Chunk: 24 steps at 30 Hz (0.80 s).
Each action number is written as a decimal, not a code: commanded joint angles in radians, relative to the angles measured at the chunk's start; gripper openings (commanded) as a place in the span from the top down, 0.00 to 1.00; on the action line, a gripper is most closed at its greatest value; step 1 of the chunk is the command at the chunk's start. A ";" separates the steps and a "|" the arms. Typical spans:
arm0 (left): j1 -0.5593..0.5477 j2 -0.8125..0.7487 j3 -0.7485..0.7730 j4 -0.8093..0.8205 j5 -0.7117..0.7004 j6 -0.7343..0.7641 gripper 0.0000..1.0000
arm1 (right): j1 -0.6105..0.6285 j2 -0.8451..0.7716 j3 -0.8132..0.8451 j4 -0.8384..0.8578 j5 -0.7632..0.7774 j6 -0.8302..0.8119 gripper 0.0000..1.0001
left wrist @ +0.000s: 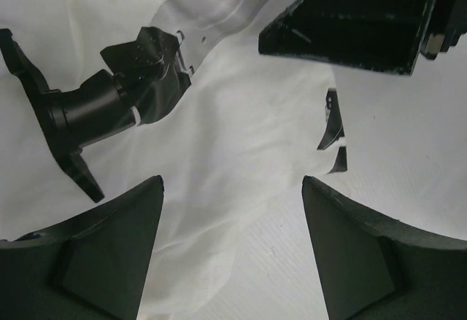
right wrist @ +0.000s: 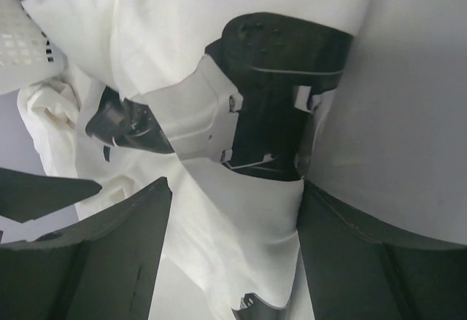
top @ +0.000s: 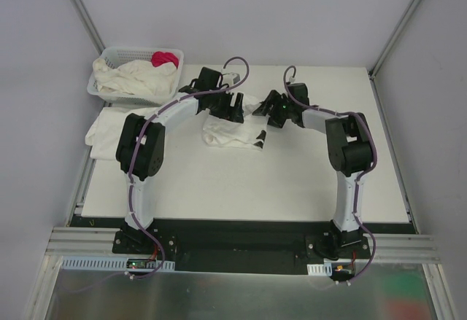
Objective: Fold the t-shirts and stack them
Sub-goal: Smooth out wrinkles on the folded tshirt
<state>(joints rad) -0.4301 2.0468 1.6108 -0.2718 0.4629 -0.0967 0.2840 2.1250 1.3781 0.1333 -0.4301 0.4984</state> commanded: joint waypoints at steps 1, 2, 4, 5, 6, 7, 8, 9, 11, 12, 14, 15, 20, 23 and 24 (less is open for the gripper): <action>0.008 -0.042 0.012 0.029 0.000 -0.014 0.24 | 0.044 -0.057 -0.047 0.055 -0.009 0.037 0.30; 0.008 -0.042 0.011 0.029 0.000 -0.012 0.24 | 0.058 -0.056 -0.050 0.055 -0.009 0.042 0.30; 0.008 -0.043 0.009 0.029 -0.001 -0.012 0.24 | 0.069 -0.051 -0.054 0.063 -0.012 0.049 0.30; 0.008 -0.043 0.009 0.031 -0.001 -0.012 0.24 | 0.082 -0.047 -0.054 0.065 -0.015 0.054 0.30; 0.008 -0.043 0.009 0.031 -0.001 -0.009 0.24 | 0.087 -0.046 -0.057 0.069 -0.015 0.057 0.30; 0.008 -0.045 0.009 0.031 -0.001 -0.008 0.24 | 0.093 -0.046 -0.059 0.069 -0.018 0.055 0.30; 0.010 -0.046 0.008 0.031 -0.001 -0.006 0.24 | 0.104 -0.048 -0.060 0.068 -0.019 0.055 0.30; 0.010 -0.048 0.005 0.031 -0.001 -0.005 0.24 | 0.107 -0.050 -0.063 0.072 -0.016 0.058 0.30; 0.011 -0.048 0.001 0.031 -0.003 -0.001 0.24 | 0.124 -0.054 -0.077 0.078 -0.019 0.060 0.30; 0.011 -0.048 0.001 0.031 -0.001 -0.001 0.24 | 0.130 -0.060 -0.083 0.080 -0.019 0.060 0.30; 0.013 -0.048 0.000 0.031 0.002 0.002 0.24 | 0.148 -0.068 -0.108 0.086 -0.022 0.062 0.30; 0.014 -0.048 -0.002 0.031 -0.001 0.000 0.24 | 0.153 -0.080 -0.119 0.086 -0.024 0.063 0.30; 0.017 -0.091 -0.038 0.051 -0.039 -0.030 0.24 | 0.133 -0.135 -0.189 0.085 -0.001 0.037 0.30; 0.027 -0.157 -0.104 0.109 -0.082 -0.092 0.22 | 0.100 -0.157 -0.197 0.083 -0.022 0.034 0.30; 0.048 -0.177 -0.145 0.127 -0.096 -0.142 0.21 | 0.095 -0.165 -0.203 0.078 -0.018 0.028 0.30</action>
<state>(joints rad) -0.4187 2.0052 1.5444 -0.2306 0.4324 -0.1299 0.4236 2.0277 1.1950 0.2348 -0.4519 0.5560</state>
